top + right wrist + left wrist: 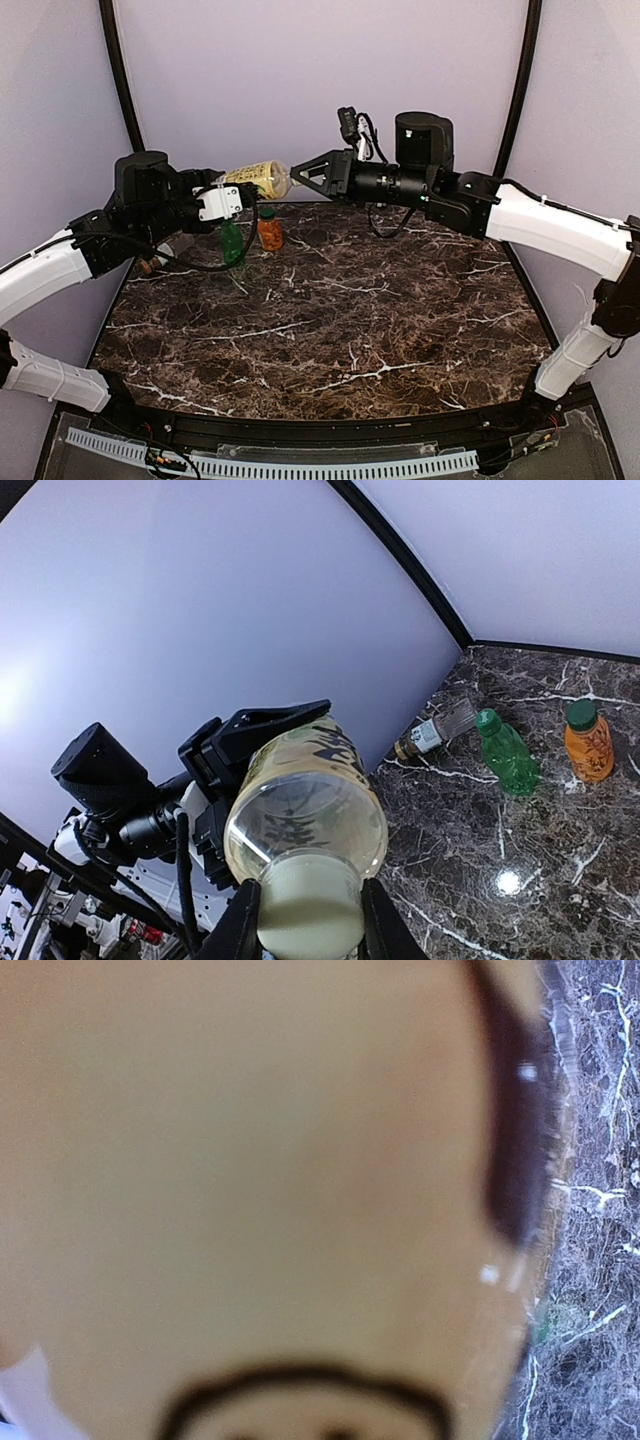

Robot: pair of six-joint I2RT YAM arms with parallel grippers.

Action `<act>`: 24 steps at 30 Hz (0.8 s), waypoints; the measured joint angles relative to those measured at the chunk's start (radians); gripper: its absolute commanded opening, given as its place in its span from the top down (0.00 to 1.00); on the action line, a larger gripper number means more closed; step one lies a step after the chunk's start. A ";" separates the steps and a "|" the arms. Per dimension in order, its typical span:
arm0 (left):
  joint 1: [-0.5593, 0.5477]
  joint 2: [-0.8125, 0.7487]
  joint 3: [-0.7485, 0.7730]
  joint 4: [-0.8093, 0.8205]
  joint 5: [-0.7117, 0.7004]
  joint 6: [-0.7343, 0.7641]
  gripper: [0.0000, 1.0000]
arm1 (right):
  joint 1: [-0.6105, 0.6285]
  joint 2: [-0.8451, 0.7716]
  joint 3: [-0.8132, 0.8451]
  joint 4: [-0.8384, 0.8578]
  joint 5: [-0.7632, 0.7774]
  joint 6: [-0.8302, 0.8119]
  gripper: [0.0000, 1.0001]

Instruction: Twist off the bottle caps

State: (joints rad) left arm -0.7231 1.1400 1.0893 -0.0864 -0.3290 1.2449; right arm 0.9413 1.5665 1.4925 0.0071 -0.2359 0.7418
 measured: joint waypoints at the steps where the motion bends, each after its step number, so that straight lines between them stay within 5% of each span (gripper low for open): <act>1: 0.000 -0.001 0.000 -0.002 0.004 -0.001 0.82 | 0.000 0.000 0.000 0.000 -0.003 -0.004 1.00; 8: 0.009 -0.014 0.059 -0.210 0.101 -0.084 0.82 | 0.008 0.006 0.019 -0.052 -0.077 -0.140 1.00; 16: 0.030 -0.025 0.203 -0.637 0.363 -0.216 0.82 | 0.134 -0.028 0.059 -0.210 -0.024 -0.658 1.00; 24: 0.030 -0.020 0.227 -0.892 0.530 -0.232 0.84 | 0.254 -0.037 0.060 -0.371 0.075 -1.075 1.00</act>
State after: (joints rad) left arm -0.6930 1.1202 1.3167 -0.9779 0.2008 1.0134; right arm 1.1950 1.5299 1.5520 -0.3641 -0.1608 -0.3328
